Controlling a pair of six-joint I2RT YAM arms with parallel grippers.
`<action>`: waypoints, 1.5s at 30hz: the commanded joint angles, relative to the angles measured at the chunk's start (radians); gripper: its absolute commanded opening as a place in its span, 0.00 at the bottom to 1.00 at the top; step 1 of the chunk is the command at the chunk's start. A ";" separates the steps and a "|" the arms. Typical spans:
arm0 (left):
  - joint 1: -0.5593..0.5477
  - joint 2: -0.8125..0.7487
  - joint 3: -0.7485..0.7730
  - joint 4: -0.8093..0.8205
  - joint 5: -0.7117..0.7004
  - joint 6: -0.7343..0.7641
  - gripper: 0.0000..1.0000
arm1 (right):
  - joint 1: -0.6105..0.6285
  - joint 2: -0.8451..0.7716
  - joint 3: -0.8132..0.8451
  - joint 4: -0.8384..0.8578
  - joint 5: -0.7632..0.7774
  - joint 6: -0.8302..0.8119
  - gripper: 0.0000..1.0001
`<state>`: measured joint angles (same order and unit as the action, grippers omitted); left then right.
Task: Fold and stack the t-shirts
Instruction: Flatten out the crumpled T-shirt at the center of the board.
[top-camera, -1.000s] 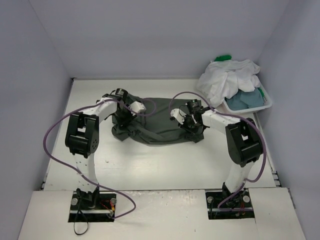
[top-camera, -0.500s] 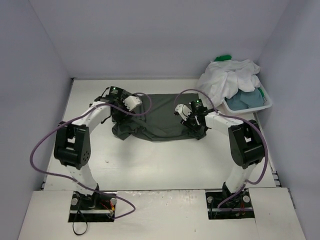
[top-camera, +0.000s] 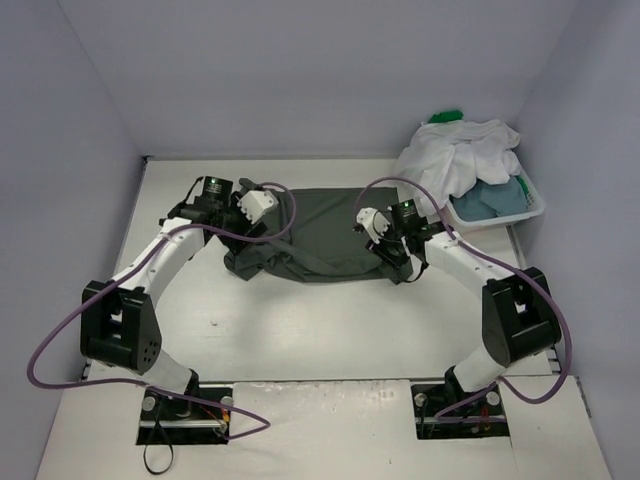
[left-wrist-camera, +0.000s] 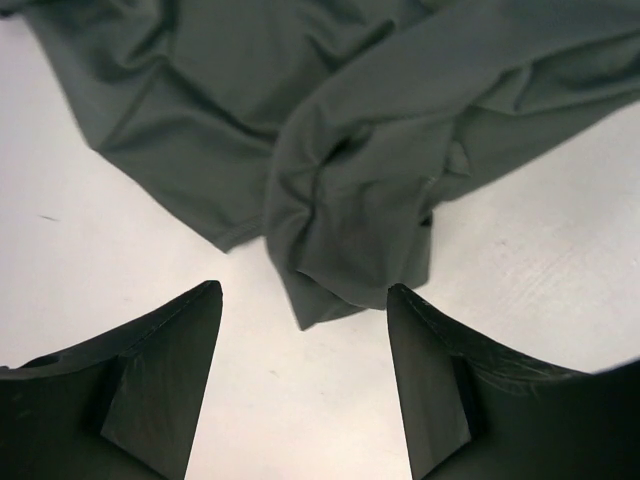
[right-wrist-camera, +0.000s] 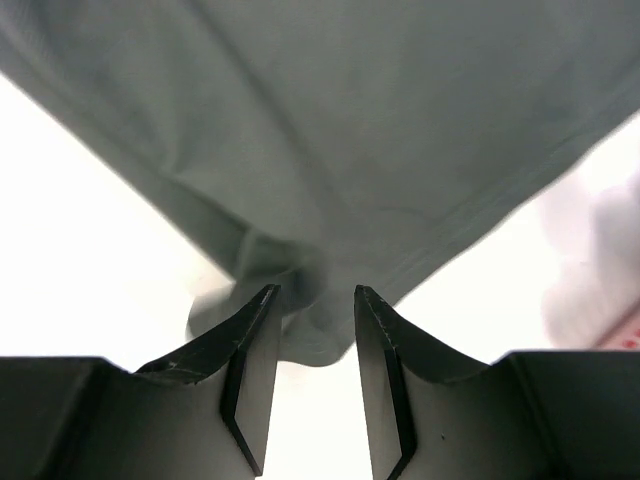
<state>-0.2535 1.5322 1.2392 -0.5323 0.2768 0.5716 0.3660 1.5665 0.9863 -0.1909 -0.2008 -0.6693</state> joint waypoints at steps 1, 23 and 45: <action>-0.009 -0.029 -0.007 0.003 0.032 -0.027 0.61 | 0.014 -0.013 -0.020 -0.035 -0.031 0.005 0.32; -0.020 -0.023 -0.064 0.006 0.076 -0.041 0.61 | 0.171 0.020 -0.083 -0.045 0.014 0.054 0.32; -0.038 -0.043 -0.081 -0.001 0.079 -0.038 0.61 | 0.202 -0.051 -0.095 -0.085 0.166 0.066 0.34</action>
<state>-0.2825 1.5333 1.1366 -0.5476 0.3367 0.5385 0.5560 1.5673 0.9047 -0.2443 -0.0631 -0.6052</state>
